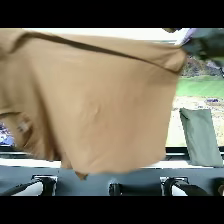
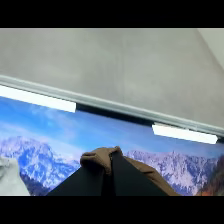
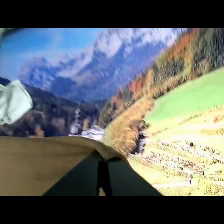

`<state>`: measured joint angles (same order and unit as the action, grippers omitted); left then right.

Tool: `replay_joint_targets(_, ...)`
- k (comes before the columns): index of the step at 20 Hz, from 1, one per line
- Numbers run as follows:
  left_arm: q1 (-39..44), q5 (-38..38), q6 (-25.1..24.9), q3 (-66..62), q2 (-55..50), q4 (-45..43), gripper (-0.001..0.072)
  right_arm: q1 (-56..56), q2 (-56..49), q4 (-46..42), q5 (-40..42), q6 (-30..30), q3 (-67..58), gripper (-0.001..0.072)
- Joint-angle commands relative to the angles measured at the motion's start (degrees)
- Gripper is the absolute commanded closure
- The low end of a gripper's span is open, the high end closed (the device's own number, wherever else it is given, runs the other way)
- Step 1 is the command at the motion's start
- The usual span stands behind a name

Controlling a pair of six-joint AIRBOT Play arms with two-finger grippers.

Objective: Fold the clothes and pants, and hang the long-sleeved shirts on hangers.

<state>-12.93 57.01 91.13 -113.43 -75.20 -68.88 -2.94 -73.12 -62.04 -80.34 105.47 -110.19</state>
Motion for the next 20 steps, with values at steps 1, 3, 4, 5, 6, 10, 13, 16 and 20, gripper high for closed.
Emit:
replay_joint_targets(1, 2.7, -5.0, -4.5, -0.1, -16.6, 2.3, 0.0692, 0.0, -14.4, -0.1, 6.0, -1.7, 1.0, 0.0685)
replay_joint_targets(3, 4.3, -7.3, -4.9, -0.1, -24.3, 2.3, 0.0692, 0.0, -22.9, 0.4, 10.9, -1.7, 1.0, 0.0684)
replay_joint_targets(4, 5.0, -8.3, -4.9, -0.1, -27.4, 2.3, 0.0692, 0.0, -27.2, 1.3, 13.0, -1.7, 1.0, 0.0684)
replay_joint_targets(5, 5.7, -9.4, -5.1, -0.1, -30.3, 2.3, 0.0692, 0.0, -30.9, 2.7, 14.5, -1.7, 1.0, 0.0684)
replay_joint_targets(6, 6.3, -10.1, -5.1, -0.1, -32.5, 2.3, 0.0692, 0.0, -34.2, 4.6, 15.8, -1.7, 1.0, 0.0684)
replay_joint_targets(10, 7.9, -8.8, -5.0, -0.1, -38.3, 2.3, 0.0691, 0.0, -43.6, 11.2, 16.5, -2.5, 1.0, 0.0676)
replay_joint_targets(13, 7.9, -6.8, -3.7, -0.2, -39.0, 3.1, 0.0546, 0.0, -44.8, 12.2, 16.3, -3.1, 1.0, 0.0614)
replay_joint_targets(16, 5.5, 0.8, -0.1, -3.7, -38.0, 3.2, 0.0073, -0.5, -42.3, 12.7, 13.2, -6.0, 0.9, 0.0452)
replay_joint_targets(20, -1.8, 15.6, -2.1, -4.0, -30.9, 2.7, 0.0072, -5.1, -33.0, 6.4, 0.4, -18.3, 0.9, 0.0188)
